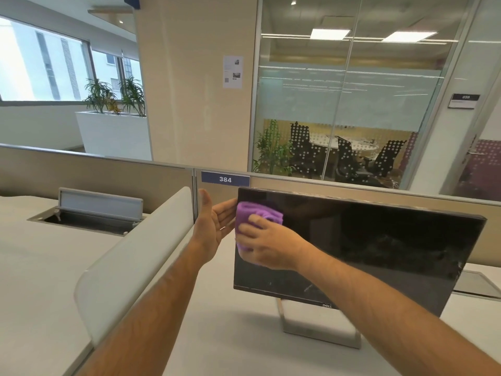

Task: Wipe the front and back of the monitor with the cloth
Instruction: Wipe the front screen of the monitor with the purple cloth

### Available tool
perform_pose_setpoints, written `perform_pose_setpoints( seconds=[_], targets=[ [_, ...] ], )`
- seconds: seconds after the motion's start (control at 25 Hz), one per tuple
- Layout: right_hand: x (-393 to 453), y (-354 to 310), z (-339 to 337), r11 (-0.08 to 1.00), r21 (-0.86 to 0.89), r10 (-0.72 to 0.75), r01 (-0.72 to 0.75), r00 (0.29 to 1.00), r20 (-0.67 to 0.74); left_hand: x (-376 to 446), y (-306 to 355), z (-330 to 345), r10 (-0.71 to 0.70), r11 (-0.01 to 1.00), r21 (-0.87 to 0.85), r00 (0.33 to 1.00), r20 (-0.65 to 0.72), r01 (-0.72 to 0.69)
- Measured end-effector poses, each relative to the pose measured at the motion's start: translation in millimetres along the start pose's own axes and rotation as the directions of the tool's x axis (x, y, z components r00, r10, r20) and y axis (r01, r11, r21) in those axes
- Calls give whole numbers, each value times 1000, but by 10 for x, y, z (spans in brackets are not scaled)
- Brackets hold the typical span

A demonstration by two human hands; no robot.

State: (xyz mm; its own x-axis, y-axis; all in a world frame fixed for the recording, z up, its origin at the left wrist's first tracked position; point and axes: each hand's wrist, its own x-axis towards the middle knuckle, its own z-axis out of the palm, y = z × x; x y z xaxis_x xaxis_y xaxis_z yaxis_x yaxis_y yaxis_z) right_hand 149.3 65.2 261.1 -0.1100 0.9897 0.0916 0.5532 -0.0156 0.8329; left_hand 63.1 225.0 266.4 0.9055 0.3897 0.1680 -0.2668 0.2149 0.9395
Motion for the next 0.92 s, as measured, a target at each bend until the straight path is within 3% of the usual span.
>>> perform_pose_setpoints(
  seconds=[0.08,0.2,0.24,0.36,0.4,0.52,0.56,0.68,0.72,0.84,0.88,0.92],
  targets=[
    [-81,7,8,996,-42,-76,77,997,20,-9,-3,5,6,1000,23,1000,-6,-6],
    [-187,156,18,969,90,236,-230,969,-70,-29,7,25,19,999,32,1000,-1,-19],
    [-218,152,41,960,98,270,-262,959,-85,-33,9,38,21,999,36,1000,-8,-20],
    [-346,19,131,1000,-5,-26,26,998,-48,-38,-11,73,24,998,55,999,-44,-21],
    [-380,45,133,999,-13,-46,45,998,-49,-36,-17,85,23,998,64,998,-50,-19],
    [-439,200,116,957,115,280,-267,954,-112,-33,-29,97,18,997,74,998,-66,-13],
    [-459,197,126,948,121,310,-296,943,-124,-32,-29,101,20,997,78,997,-71,-14],
    [-585,50,177,1000,7,-14,15,998,-69,-28,-34,113,30,994,111,995,-94,-20],
    [-612,87,165,999,-4,-39,39,997,-73,-28,-37,121,34,992,121,995,-96,-23],
    [-623,274,123,956,97,289,-277,945,-153,-37,-44,149,48,992,122,993,-112,-34],
    [-627,275,123,941,111,333,-318,928,-164,-38,-46,162,56,991,124,991,-119,-41],
    [-634,218,147,963,84,267,-257,951,-153,-41,-54,173,64,991,125,990,-129,-48]
  ],
)
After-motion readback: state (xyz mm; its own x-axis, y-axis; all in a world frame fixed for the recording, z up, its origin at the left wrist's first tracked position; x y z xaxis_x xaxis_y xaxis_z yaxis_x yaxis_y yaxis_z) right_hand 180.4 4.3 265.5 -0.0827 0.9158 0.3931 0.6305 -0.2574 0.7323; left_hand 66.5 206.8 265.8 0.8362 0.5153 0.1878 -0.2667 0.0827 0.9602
